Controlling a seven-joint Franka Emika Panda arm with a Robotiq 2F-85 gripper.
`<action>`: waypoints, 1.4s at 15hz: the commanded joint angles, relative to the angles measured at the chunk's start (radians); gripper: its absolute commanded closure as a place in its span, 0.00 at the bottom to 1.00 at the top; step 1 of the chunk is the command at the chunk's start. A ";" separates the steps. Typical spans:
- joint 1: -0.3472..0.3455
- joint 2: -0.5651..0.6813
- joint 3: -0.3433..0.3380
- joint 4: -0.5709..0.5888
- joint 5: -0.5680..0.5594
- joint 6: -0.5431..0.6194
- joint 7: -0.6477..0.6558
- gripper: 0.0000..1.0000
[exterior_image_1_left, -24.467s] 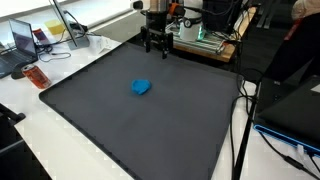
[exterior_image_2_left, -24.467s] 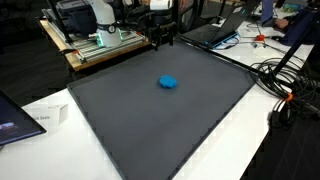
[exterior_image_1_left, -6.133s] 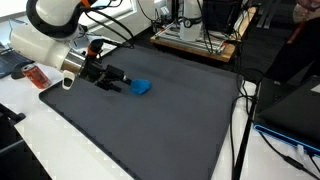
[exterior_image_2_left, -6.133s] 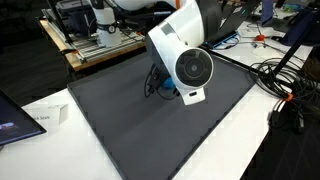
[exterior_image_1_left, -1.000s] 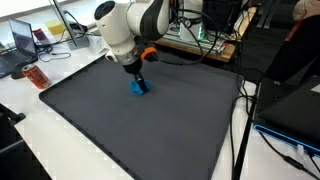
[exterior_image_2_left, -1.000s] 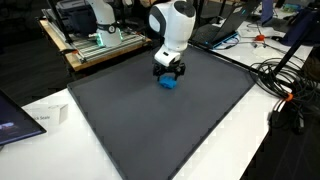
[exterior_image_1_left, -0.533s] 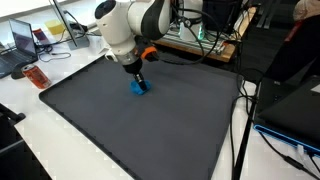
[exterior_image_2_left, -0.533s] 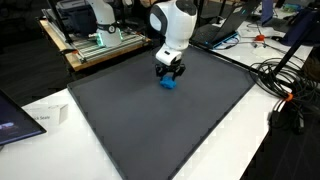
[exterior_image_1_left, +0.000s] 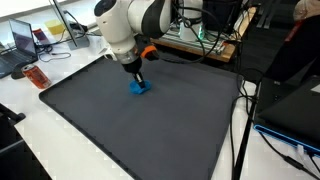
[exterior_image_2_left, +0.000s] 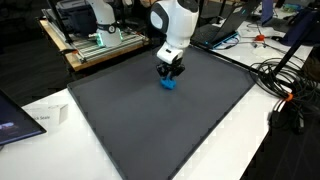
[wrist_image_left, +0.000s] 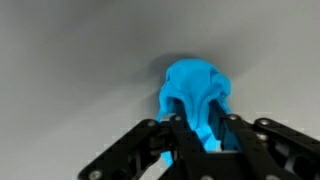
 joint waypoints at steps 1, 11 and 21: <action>0.018 0.026 -0.019 0.019 -0.034 -0.010 0.040 0.42; 0.023 0.008 -0.013 0.011 -0.035 -0.006 0.038 0.87; 0.046 -0.067 -0.025 -0.040 -0.121 -0.071 0.042 0.20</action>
